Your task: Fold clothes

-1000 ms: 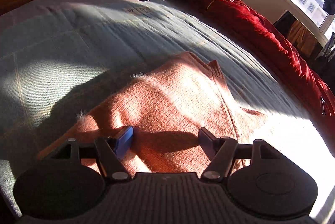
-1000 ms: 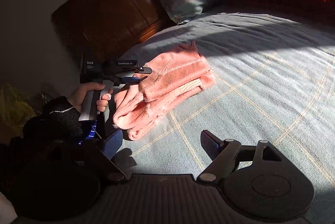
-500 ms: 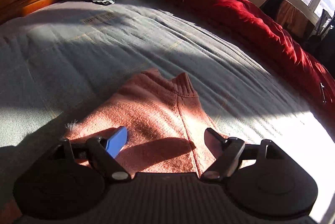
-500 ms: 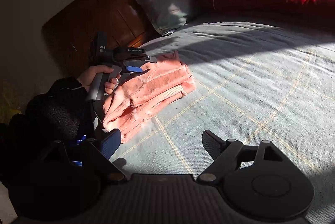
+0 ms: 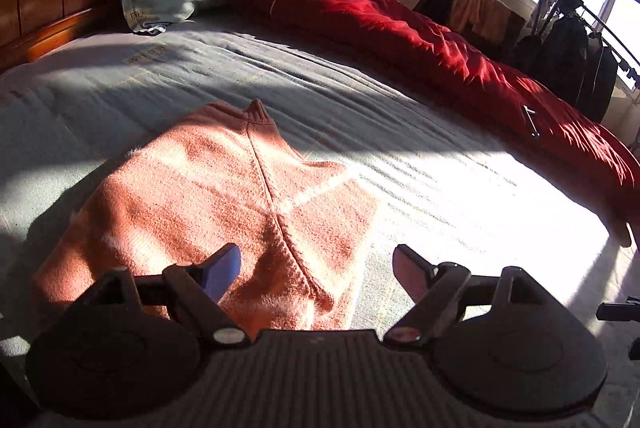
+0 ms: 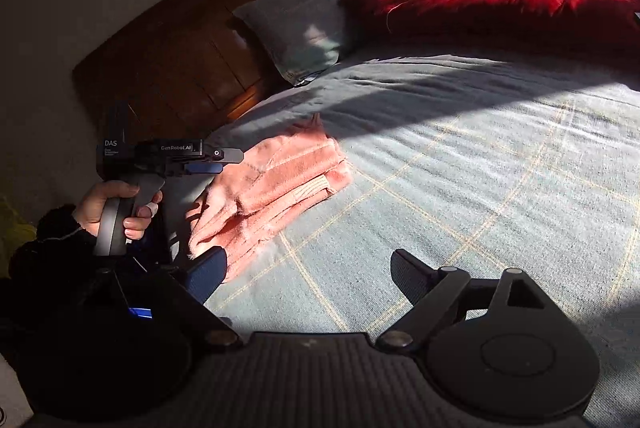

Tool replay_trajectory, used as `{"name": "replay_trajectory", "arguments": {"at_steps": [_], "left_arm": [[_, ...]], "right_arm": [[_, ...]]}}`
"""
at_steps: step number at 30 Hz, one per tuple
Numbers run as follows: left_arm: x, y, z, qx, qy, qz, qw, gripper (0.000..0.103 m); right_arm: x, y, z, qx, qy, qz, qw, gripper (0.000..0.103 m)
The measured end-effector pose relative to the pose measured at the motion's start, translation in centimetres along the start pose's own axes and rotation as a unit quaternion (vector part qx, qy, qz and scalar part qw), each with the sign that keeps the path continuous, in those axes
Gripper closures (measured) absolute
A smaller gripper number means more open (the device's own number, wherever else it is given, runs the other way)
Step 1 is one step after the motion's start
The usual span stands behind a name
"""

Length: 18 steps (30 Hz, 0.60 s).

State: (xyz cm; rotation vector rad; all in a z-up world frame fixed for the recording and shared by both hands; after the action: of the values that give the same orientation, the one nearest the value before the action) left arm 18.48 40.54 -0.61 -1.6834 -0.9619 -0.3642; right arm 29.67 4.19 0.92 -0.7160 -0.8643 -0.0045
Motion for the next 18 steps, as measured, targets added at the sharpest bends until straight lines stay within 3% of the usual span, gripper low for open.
{"name": "replay_trajectory", "arguments": {"at_steps": [4,7,11,14,16,18], "left_arm": [[-4.3,1.0,-0.4,-0.028,-0.024,0.033,0.9988,0.020],[-5.6,0.9,-2.0,-0.003,0.008,0.037,0.9993,0.020],[-5.0,-1.5,-2.8,-0.005,0.031,0.000,0.9995,0.020],[-4.9,-2.4,-2.4,0.019,0.040,-0.043,0.9981,0.019],[-5.6,-0.7,-1.6,0.038,0.035,-0.015,0.9986,0.019],[-6.9,1.6,-0.6,0.021,0.000,0.031,0.9993,0.019]], "right_arm": [[0.0,1.2,-0.1,0.013,0.011,0.008,1.000,0.011],[-0.1,2.0,0.1,0.017,0.011,0.018,1.000,0.011],[-0.2,2.0,0.3,0.018,0.009,0.022,1.000,0.011],[-0.4,1.8,0.2,0.016,0.012,0.020,1.000,0.011],[-0.5,1.7,0.1,0.014,0.015,0.019,1.000,0.010],[-0.5,1.7,0.0,0.013,0.017,0.018,1.000,0.010]]}}
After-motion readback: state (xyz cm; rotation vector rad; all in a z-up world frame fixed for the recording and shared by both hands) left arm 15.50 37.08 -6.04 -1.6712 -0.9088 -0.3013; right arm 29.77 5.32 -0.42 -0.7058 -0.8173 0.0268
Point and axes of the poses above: each gripper's, at about its wrist camera, not at the fingertips, and y roughly the way its jaws point, z to its left, x to its top, the point moved 1 cm from there along y, roughly the way its jaws point, and after that the axes turned 6 degrees about -x, right-handed, at the moved point
